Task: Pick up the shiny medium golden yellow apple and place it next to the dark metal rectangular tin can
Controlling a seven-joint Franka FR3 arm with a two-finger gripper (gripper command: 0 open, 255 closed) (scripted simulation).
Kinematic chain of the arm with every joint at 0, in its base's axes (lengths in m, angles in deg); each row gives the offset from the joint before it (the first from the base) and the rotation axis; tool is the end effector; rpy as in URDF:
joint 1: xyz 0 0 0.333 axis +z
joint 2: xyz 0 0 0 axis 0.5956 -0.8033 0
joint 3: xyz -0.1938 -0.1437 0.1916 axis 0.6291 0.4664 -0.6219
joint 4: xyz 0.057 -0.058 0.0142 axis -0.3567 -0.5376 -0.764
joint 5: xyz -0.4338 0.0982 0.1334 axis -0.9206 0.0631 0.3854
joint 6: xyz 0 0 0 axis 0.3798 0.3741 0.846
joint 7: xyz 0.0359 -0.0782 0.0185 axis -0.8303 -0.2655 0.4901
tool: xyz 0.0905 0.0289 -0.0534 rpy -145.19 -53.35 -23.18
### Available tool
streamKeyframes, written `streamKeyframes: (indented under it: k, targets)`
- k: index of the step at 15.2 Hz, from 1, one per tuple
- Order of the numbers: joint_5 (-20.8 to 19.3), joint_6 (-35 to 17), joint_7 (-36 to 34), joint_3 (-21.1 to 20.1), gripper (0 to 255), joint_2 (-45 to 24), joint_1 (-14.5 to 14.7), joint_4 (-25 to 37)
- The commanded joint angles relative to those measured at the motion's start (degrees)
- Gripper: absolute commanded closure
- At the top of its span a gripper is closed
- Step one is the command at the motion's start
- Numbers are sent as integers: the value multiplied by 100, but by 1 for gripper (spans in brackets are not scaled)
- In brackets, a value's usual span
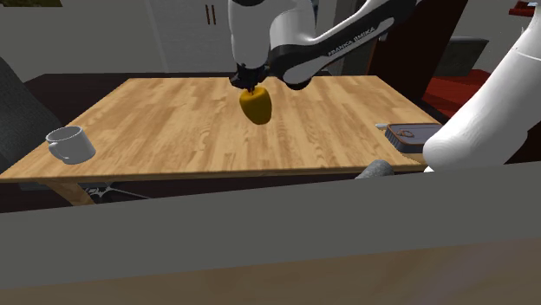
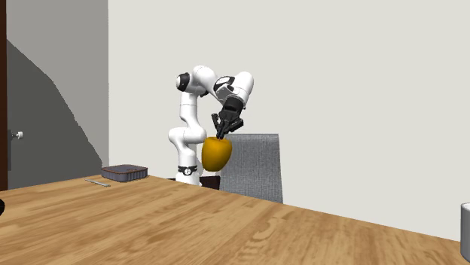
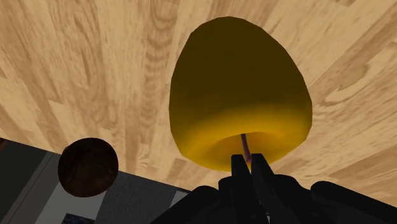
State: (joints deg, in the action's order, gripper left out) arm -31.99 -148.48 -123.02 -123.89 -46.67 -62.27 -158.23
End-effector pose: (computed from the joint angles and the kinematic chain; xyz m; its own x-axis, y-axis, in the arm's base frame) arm 0.5852 0.2050 0.4298 0.7424 -0.2667 0.6146 -0.4757 -0.8558 0.2033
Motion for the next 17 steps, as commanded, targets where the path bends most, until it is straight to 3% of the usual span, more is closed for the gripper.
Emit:
streamKeyframes:
  k: [1, 15, 17]
  targets:
    - [121, 76, 128, 12, 255, 66, 15, 77]
    - [770, 727, 976, 145, 255, 387, 87, 793]
    - [962, 568, 1169, 308, 255, 633, 79, 578]
